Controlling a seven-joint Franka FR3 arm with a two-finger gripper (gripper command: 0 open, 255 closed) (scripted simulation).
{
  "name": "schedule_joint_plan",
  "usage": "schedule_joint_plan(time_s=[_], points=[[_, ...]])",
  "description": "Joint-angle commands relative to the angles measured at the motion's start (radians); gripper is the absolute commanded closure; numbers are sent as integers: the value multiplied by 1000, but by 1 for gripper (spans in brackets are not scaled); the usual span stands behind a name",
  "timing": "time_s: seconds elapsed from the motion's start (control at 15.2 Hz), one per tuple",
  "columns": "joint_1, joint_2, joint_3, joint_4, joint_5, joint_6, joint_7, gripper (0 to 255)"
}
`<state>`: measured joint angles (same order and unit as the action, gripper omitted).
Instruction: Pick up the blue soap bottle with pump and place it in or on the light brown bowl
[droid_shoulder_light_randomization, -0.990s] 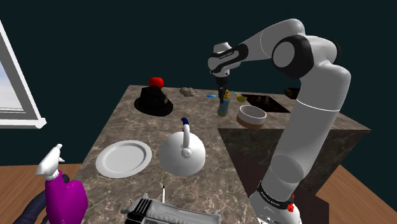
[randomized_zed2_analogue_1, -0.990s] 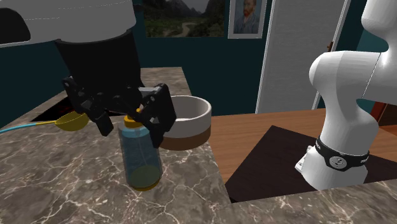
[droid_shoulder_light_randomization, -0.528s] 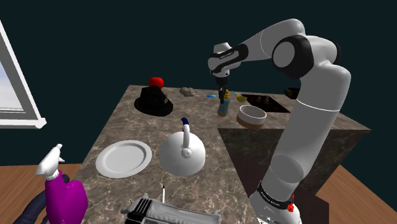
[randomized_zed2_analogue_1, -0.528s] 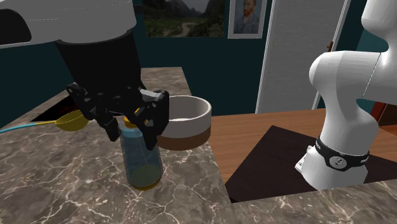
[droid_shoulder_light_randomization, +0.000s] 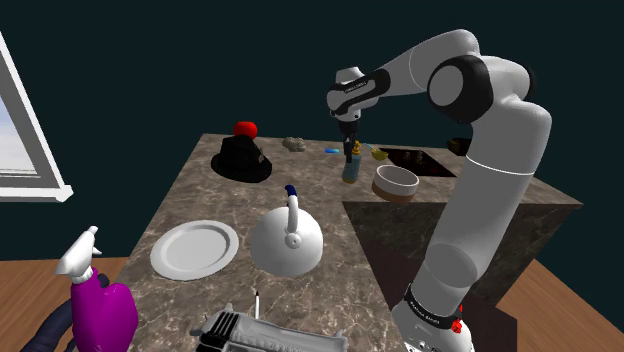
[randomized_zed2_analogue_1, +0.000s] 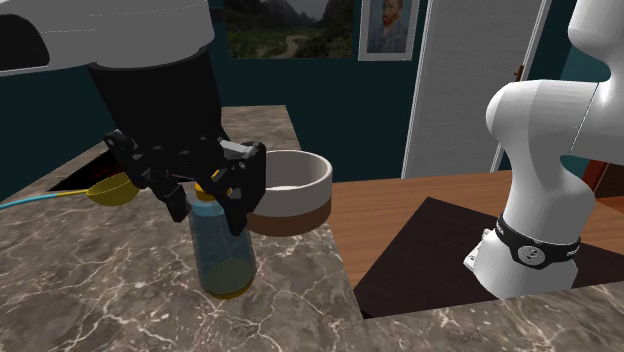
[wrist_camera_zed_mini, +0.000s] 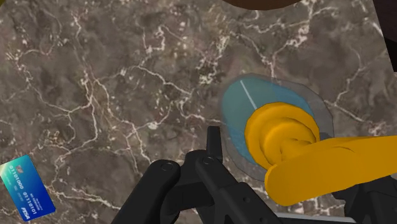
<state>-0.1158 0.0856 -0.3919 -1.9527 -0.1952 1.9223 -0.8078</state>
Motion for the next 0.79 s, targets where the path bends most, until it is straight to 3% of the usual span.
schedule_joint_plan(time_s=[0.0,0.73], points=[[0,-4,0,8,-1,-12,-1,255],[5,-36,3,120,-5,-153,-19,255]])
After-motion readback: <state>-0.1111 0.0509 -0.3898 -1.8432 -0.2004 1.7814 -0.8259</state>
